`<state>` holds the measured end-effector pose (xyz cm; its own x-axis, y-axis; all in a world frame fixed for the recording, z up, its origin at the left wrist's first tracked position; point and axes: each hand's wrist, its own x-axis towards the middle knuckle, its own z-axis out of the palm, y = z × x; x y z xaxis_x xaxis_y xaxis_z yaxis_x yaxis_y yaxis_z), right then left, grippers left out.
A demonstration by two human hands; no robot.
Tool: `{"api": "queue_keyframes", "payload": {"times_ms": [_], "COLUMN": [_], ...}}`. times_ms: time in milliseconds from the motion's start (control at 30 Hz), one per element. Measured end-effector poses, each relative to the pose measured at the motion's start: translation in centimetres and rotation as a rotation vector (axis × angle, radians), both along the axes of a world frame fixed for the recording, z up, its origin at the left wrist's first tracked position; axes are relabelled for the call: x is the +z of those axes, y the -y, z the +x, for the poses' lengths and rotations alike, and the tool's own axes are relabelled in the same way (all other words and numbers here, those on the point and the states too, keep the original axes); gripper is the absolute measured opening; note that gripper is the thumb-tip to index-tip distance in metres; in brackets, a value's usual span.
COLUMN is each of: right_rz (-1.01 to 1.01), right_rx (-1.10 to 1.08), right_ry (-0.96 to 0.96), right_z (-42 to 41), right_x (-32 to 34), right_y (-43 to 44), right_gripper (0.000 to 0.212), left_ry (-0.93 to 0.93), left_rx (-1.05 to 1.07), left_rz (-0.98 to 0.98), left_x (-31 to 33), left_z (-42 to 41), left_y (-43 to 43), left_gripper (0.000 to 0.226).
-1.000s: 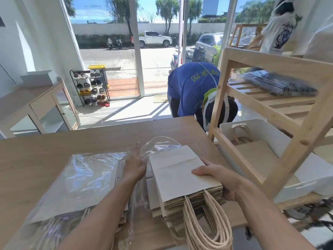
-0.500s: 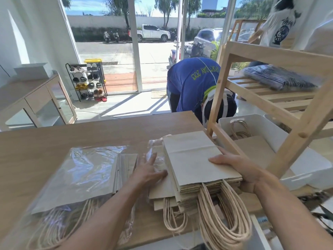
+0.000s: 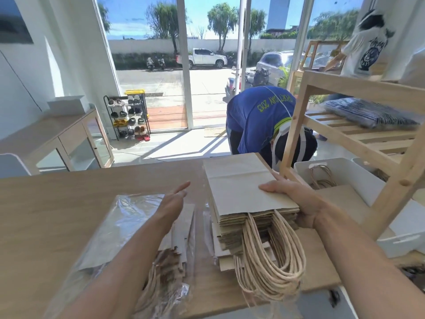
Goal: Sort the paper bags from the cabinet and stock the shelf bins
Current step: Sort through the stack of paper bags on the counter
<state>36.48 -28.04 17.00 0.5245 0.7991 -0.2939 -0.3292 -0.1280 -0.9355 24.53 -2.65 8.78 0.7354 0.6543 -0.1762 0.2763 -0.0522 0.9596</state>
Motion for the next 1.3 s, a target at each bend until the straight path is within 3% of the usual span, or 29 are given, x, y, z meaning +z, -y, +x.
{"api": "queue_keyframes", "payload": {"times_ms": [100, 200, 333, 433, 700, 900, 1000, 1100, 1233, 1300], "right_rz": [-0.009, -0.043, -0.088, -0.127, -0.266, -0.373, -0.451, -0.517, -0.522, -0.493], "right_rx": [0.014, 0.057, 0.064, 0.073, 0.117, 0.068, 0.079, 0.106, 0.118, 0.091], "right_ry": [0.025, 0.033, 0.025, 0.038, 0.073, 0.333, 0.497, 0.62, 0.633, 0.594], "right_z": [-0.9, -1.9, -3.7, -5.0, -6.8, -8.4, -9.7, -11.2, -13.2, -13.8], "right_x": [1.3, 1.4, 0.6, -0.7, -2.6, -1.9, -0.7, 0.6, 1.7, 1.4], "right_y": [-2.6, -5.7, -9.8, -12.4, -17.1, -19.7, -20.8, -21.3, -21.5, -21.6], "right_gripper": [0.047, 0.056, 0.038, 0.04, 0.054, 0.07, 0.083, 0.098, 0.068, 0.052], "left_ry": [0.054, 0.123, 0.176, 0.19, 0.08, 0.051, 0.005, 0.011, 0.079, 0.103], "left_rx": [0.088, 0.122, 0.109, 0.041, -0.002, 0.063, 0.089, 0.095, 0.114, 0.104], "left_rz": [-0.14, -0.289, -0.443, -0.501, -0.369, -0.2, 0.038, 0.102, 0.055, 0.018], "left_x": [1.2, 2.0, 1.9, 1.3, 0.1, -0.2, -0.3, -0.4, 0.4, 1.1], "left_z": [-1.9, -4.2, -6.8, -8.2, -9.3, -10.0, -10.1, -10.5, -11.2, -11.5], "left_y": [-1.5, -3.4, -4.9, -5.4, -6.2, -7.5, -8.0, -8.3, -8.6, -8.6], "left_gripper": [0.034, 0.04, 0.051, 0.054, 0.027, 0.059, 0.028, 0.014, 0.01, 0.019]}}
